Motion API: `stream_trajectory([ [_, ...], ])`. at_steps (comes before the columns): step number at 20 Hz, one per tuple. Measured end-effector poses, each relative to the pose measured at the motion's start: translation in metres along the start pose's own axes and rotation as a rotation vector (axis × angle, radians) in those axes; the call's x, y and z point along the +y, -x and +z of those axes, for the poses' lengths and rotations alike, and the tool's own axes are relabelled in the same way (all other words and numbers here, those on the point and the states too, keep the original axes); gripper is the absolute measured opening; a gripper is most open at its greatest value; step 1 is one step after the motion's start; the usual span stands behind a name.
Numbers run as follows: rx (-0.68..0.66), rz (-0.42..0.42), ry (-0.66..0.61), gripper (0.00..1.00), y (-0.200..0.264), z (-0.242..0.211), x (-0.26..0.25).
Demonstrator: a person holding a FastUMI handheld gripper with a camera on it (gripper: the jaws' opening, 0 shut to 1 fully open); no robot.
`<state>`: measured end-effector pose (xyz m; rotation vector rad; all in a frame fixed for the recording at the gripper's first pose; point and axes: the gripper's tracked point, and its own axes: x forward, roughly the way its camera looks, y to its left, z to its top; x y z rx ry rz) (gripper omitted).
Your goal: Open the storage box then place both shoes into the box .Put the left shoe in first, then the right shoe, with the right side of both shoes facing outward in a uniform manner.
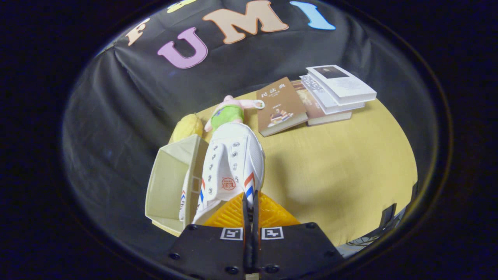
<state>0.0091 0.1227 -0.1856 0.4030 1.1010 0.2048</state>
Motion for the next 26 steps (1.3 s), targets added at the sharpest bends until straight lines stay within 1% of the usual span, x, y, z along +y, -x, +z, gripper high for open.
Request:
stream_trajectory([
  [5,-0.012,0.06,0.048,0.04,0.002,0.01,0.06],
  [9,-0.01,0.086,0.066,0.03,-0.008,0.008,0.099],
  [15,0.024,0.08,0.096,0.04,-0.037,-0.015,0.138],
  [19,0.066,0.075,0.096,0.04,-0.057,-0.035,0.154],
  [21,0.078,0.057,0.112,0.04,-0.065,-0.044,0.154],
  [22,0.068,0.053,0.124,0.12,-0.065,-0.044,0.154],
  [24,-0.002,0.057,0.137,0.3,-0.064,-0.032,0.157],
  [26,-0.06,0.026,0.162,0.48,-0.055,-0.017,0.146],
])
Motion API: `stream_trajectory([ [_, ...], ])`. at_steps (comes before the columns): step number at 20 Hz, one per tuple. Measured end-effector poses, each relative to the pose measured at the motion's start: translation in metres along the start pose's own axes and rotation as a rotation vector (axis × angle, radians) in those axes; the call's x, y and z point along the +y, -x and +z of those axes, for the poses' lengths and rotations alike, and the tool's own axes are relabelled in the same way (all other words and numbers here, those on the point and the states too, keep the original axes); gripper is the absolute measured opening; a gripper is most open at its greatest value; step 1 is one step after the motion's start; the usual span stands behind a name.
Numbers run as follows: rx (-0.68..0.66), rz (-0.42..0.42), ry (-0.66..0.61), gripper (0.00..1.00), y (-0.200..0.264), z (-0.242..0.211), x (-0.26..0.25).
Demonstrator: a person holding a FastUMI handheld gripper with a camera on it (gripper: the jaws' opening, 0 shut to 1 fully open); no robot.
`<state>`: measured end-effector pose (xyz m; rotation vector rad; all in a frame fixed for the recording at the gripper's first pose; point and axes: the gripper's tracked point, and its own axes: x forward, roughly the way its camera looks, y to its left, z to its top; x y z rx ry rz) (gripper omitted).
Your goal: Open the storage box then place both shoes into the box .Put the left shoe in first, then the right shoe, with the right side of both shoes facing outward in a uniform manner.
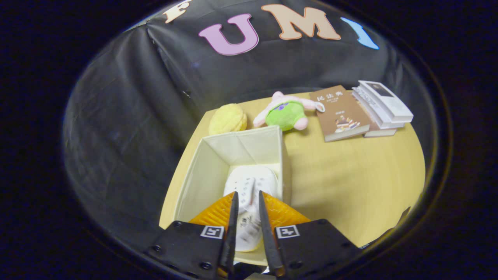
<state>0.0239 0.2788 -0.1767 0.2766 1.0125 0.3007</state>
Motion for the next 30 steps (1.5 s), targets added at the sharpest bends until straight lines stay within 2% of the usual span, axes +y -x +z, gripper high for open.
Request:
stream_trajectory([
  [6,-0.092,0.009,0.064,1.0,0.021,0.013,-0.02],
  [12,-0.257,0.031,0.13,1.0,0.067,0.044,-0.044],
  [22,-0.54,-0.034,0.166,1.0,0.16,0.097,-0.121],
  [30,-0.742,-0.109,0.194,1.0,0.233,0.118,-0.175],
])
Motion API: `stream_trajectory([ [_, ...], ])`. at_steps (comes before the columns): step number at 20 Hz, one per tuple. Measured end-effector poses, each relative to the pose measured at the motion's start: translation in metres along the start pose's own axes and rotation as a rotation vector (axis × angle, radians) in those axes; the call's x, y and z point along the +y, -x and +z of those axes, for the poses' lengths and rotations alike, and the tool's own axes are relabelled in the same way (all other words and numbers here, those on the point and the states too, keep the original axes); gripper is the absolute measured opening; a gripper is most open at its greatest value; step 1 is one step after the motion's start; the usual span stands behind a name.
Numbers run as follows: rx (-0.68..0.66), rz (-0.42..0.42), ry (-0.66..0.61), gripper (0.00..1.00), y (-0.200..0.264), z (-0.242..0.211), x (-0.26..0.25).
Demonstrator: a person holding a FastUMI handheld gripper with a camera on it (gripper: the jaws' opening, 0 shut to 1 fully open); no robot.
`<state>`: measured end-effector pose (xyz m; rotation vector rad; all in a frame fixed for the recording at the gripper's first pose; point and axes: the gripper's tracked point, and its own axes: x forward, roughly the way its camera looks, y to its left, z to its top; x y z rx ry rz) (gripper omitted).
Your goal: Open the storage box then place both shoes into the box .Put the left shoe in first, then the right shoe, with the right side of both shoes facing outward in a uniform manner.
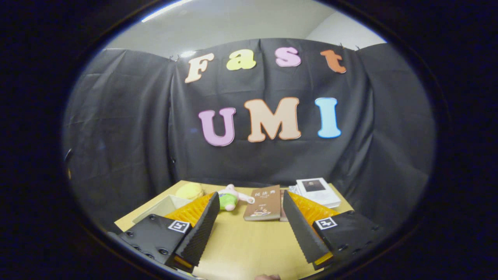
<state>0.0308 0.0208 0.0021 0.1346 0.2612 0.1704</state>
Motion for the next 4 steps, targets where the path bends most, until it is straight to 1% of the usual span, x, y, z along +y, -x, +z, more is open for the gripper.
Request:
stream_trajectory([
  [2,-0.037,-0.027,-0.008,1.0,0.008,0.007,-0.017],
  [4,-0.046,-0.045,-0.014,1.0,0.02,0.013,-0.029],
])
